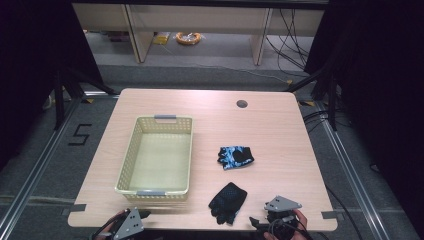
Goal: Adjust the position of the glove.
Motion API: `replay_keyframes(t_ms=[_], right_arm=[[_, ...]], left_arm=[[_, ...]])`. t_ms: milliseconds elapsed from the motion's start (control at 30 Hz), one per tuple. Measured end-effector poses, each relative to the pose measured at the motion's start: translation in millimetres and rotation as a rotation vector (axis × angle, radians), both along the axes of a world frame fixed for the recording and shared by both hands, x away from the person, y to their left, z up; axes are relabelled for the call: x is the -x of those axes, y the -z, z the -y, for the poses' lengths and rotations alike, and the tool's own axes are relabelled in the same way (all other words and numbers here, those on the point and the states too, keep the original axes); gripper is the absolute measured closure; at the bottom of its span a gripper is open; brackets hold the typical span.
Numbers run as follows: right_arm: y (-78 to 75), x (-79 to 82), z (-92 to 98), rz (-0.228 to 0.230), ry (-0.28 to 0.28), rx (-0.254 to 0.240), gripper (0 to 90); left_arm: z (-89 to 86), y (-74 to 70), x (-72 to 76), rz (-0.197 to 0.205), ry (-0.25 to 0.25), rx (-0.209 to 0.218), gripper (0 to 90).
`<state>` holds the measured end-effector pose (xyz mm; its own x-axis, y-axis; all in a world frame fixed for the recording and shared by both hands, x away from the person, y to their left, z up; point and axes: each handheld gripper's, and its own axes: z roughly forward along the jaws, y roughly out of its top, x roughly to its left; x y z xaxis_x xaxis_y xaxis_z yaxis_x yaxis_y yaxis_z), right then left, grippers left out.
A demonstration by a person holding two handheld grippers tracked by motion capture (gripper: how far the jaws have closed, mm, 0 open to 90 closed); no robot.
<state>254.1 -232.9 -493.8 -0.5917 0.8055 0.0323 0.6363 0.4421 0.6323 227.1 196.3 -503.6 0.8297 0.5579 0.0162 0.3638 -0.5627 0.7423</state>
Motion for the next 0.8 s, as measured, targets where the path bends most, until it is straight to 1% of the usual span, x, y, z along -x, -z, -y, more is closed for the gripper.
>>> replay_keyframes(t_ms=[33,67,100,133,233,267,400,433,500,567,600,633,667,700,767,800], right_arm=[[0.8,-0.8,1.2,0.013,-0.013,0.007,26.2],[0.7,-0.8,1.2,0.014,-0.007,0.005,26.2],[-0.3,-0.3,1.0,0.004,0.0,0.002,26.1],[-0.7,-0.7,1.2,0.001,-0.006,0.002,25.8],[-0.4,-1.2,1.2,0.005,-0.006,0.003,25.0],[-0.7,-0.6,1.3,0.002,0.008,0.006,24.6],[-0.6,-0.9,2.0,0.002,0.009,0.008,24.1],[0.1,-1.7,2.8,0.013,0.0,0.014,24.0],[-0.3,-1.8,3.0,0.018,-0.003,0.014,23.9],[-2.7,-1.2,2.5,0.029,0.013,-0.001,24.3],[-3.0,-1.9,3.2,0.048,0.005,0.005,24.9],[-4.5,-1.8,2.8,0.046,0.012,-0.001,25.5],[-3.8,-2.6,3.6,0.071,0.0,0.002,26.3],[-4.4,-3.1,3.3,0.081,0.001,-0.005,27.0],[-7.1,-3.7,3.2,0.082,0.006,-0.017,29.2],[-7.7,-4.5,3.5,0.089,0.003,-0.023,31.1]], left_arm=[[-0.1,0.0,0.0,0.001,0.001,-0.002,16.1],[0.0,0.0,0.1,0.001,0.001,0.0,16.1],[-0.1,-0.1,0.0,0.0,0.001,-0.002,16.1],[0.0,0.0,0.0,0.0,0.0,0.0,16.1],[-0.2,0.0,0.1,-0.001,0.0,0.002,16.0],[-0.3,0.0,0.1,-0.001,0.0,0.001,16.0],[0.0,0.0,0.2,0.001,0.0,0.001,16.1],[-0.3,-0.5,0.2,0.007,-0.004,-0.004,16.0],[-0.2,-0.9,0.1,0.014,-0.005,-0.004,16.0],[0.2,-0.5,0.2,0.009,-0.008,0.001,16.2],[0.8,-0.2,0.3,0.002,-0.006,0.008,16.2],[0.6,-1.2,0.4,0.008,-0.011,-0.007,16.4],[1.9,-0.5,0.5,0.006,-0.015,0.005,16.9],[2.7,-1.3,1.5,0.014,-0.017,0.032,17.9],[4.6,-3.9,1.8,0.011,-0.012,0.025,20.7],[7.3,-3.7,2.7,0.016,-0.012,0.073,23.5]])
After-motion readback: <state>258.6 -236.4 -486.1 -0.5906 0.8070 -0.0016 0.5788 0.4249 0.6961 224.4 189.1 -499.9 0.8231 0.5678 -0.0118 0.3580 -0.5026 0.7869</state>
